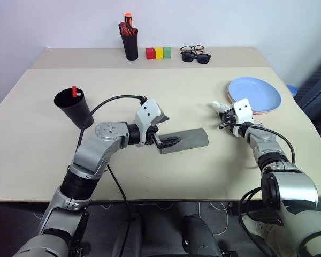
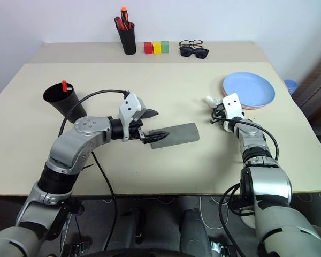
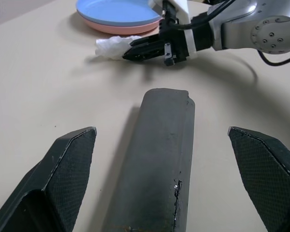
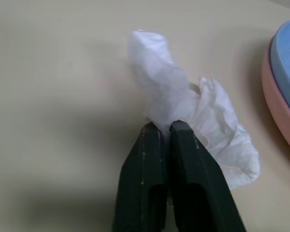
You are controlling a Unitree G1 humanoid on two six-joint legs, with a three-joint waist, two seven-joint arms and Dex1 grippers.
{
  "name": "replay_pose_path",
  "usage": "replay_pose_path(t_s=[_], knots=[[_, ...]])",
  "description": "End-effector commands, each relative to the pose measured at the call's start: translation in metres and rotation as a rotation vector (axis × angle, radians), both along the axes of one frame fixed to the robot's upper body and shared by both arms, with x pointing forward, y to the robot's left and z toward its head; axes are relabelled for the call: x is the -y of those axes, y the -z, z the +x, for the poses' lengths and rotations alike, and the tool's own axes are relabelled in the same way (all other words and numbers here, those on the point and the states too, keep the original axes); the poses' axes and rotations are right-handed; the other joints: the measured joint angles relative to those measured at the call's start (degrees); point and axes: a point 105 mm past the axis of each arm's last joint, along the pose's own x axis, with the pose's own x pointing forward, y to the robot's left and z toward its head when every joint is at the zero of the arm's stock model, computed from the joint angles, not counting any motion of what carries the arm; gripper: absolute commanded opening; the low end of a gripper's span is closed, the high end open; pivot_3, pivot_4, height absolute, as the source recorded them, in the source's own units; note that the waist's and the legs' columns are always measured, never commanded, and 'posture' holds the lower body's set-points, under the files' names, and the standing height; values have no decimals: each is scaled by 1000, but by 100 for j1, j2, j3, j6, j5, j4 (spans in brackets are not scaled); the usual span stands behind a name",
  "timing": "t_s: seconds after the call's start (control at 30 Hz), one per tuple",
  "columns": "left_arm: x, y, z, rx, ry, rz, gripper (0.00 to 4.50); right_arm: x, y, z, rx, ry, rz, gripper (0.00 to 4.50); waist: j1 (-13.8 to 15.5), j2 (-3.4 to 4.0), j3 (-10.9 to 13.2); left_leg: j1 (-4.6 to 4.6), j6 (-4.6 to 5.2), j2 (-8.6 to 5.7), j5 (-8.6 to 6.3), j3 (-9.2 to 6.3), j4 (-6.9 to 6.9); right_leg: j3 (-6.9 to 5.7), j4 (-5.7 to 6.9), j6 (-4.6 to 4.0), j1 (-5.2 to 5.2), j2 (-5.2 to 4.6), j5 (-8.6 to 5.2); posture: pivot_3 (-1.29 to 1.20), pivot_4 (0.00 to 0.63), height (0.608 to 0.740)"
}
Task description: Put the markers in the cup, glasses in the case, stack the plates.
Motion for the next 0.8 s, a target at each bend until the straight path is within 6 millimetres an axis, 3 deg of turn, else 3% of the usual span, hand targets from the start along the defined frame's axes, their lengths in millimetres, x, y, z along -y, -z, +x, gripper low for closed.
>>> replay_pose_path(t_s=[0.03,0.1,0.23,0.37,0.47,0.6,0.7,0.8], knots=[[5,-9,-2,36,9,-36,4500,-4,-51,8,189,-32,33,26,0,0,0,0,0,0,0,0,0,0,0,1,0,0,0,0,150,740],[5,-10,-1,35,-12,-63,4500,-1,-75,9,275,-36,28,26,0,1,0,1,0,0,0,1,-1,1,0,2,0,0,1,0,150,740],[6,-9,1,35,-43,-84,4500,11,-103,10,351,9,-33,26,0,1,1,3,0,0,0,2,-2,2,1,7,-1,0,4,0,150,740],[7,-5,3,37,-90,-97,4500,41,-123,13,360,168,-136,26,14,1,1,3,0,0,0,5,-4,6,-1,-10,-1,0,-6,0,150,740],[6,-5,4,36,-111,-109,4500,59,-130,13,341,258,-181,927,16,0,1,3,0,0,0,9,-3,12,-2,-14,-2,0,-8,0,150,740],[-1,-4,4,43,-149,-110,4500,71,-139,12,353,323,-231,2929,-5,0,1,10,0,0,0,15,-9,19,-2,-14,-2,0,-8,0,150,740],[-8,-6,2,100,-184,-115,4500,75,-144,8,378,315,-205,2929,-13,1,2,22,1,0,0,32,-17,38,-1,-14,-3,0,-8,0,150,740],[-11,-2,-2,165,-185,-95,4500,62,-129,3,355,157,-155,2929,-6,0,2,27,2,0,-1,46,-18,49,-3,-13,-4,0,-8,0,150,740]])
